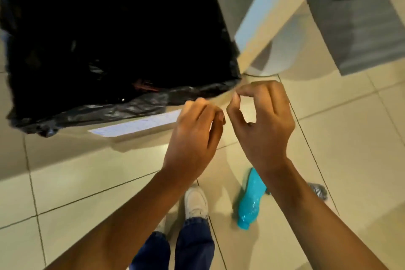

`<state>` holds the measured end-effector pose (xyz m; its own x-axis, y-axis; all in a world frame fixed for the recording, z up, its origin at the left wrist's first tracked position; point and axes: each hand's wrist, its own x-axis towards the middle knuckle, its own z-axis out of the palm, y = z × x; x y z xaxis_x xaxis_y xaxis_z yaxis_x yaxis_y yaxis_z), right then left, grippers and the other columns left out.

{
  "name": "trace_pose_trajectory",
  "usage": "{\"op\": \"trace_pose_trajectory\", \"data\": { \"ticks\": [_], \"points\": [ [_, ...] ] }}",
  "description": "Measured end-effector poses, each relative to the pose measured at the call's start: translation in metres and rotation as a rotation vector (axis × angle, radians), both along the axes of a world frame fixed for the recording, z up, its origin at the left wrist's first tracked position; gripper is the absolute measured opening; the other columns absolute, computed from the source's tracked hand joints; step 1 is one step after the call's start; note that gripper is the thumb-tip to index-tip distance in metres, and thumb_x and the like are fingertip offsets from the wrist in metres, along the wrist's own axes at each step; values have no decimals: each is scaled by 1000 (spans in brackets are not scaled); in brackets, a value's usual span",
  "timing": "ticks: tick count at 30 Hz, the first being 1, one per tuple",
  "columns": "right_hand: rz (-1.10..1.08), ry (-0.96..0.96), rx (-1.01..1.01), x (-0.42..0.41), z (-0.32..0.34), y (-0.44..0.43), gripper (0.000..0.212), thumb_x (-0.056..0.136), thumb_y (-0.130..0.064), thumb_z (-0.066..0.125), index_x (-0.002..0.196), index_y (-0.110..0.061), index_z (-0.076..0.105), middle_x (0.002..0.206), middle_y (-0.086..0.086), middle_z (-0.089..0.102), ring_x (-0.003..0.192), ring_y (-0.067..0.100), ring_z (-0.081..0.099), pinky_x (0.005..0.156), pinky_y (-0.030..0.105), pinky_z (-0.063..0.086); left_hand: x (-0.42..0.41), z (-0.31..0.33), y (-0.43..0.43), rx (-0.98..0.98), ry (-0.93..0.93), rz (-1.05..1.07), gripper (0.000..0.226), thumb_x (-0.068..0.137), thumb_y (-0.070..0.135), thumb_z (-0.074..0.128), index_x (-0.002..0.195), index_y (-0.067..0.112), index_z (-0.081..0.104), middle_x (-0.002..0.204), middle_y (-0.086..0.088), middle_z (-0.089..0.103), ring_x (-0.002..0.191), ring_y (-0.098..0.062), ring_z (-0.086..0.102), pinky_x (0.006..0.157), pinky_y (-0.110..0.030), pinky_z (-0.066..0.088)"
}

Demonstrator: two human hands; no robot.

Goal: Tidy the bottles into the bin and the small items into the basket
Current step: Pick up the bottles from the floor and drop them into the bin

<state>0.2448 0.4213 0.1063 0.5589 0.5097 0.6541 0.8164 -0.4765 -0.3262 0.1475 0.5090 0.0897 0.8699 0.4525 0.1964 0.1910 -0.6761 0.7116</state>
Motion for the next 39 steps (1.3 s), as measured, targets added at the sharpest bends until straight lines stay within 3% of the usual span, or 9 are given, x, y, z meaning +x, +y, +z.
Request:
{"op": "trace_pose_trajectory", "data": {
  "ticks": [8, 13, 17, 20, 24, 27, 29, 34, 39],
  "points": [
    [-251, 168, -142, 0, -57, -141, 5, 80, -3, 66, 81, 2, 66, 80, 15, 66, 73, 27, 60, 63, 33, 50, 18, -58, -100, 16, 217, -274, 23, 97, 22, 45, 99, 8, 64, 97, -8, 64, 89, -19, 59, 78, -27, 50],
    [-434, 455, -227, -18, -122, -221, 9, 83, -7, 68, 88, -2, 64, 88, 12, 64, 79, 25, 59, 67, 36, 53, 22, -117, -162, -14, 447, -388, 18, 89, 33, 60, 96, 17, 58, 99, 2, 58, 90, -12, 54, 82, -24, 47],
    [-589, 721, -424, -40, -199, -266, 32, 87, -21, 65, 114, -4, 58, 110, 12, 61, 95, 26, 57, 78, 38, 54, 19, -166, -204, -68, 564, -405, 17, 88, 31, 61, 95, 16, 59, 100, 2, 57, 95, -14, 54, 85, -23, 43],
    [-687, 980, -624, -62, -262, -288, 59, 88, -37, 63, 134, -9, 40, 128, 11, 50, 108, 25, 53, 87, 33, 52, 18, -200, -226, 110, 595, -527, 26, 91, 36, 54, 108, 17, 59, 108, 2, 59, 100, -14, 56, 94, -28, 41],
    [-809, 1291, -686, -87, -328, -293, 72, 83, -44, 67, 135, -9, 33, 124, 12, 47, 105, 26, 52, 79, 34, 50, 18, -232, -231, 251, 571, -632, 27, 93, 34, 48, 114, 19, 58, 111, 1, 60, 102, -14, 55, 95, -28, 37],
    [-932, 1457, -589, -96, -362, -288, 77, 78, -45, 71, 133, -9, 31, 121, 12, 49, 106, 30, 53, 82, 41, 51, 14, -249, -226, 253, 563, -659, 27, 97, 27, 41, 110, 13, 60, 103, -5, 63, 89, -17, 59, 84, -28, 45],
    [-954, 1490, -577, -99, -376, -284, 84, 77, -48, 70, 137, -9, 26, 120, 13, 48, 107, 33, 54, 85, 45, 51, 11, -254, -222, 231, 563, -670, 30, 100, 24, 37, 106, 9, 62, 96, -8, 64, 80, -19, 59, 76, -28, 48],
    [-925, 1381, -535, -104, -365, -280, 80, 72, -48, 73, 132, -13, 32, 114, 12, 46, 100, 31, 54, 70, 37, 45, 8, -251, -210, 147, 578, -651, 30, 100, 21, 36, 103, 7, 62, 93, -9, 62, 79, -20, 60, 73, -31, 52],
    [-825, 1236, -401, -106, -290, -279, 85, 67, -44, 78, 134, -16, 35, 116, 9, 47, 98, 25, 54, 71, 34, 52, 7, -209, -204, -98, 593, -496, 33, 98, 24, 44, 128, 11, 46, 112, -5, 55, 99, -13, 56, 79, -18, 44]
  ]
}}
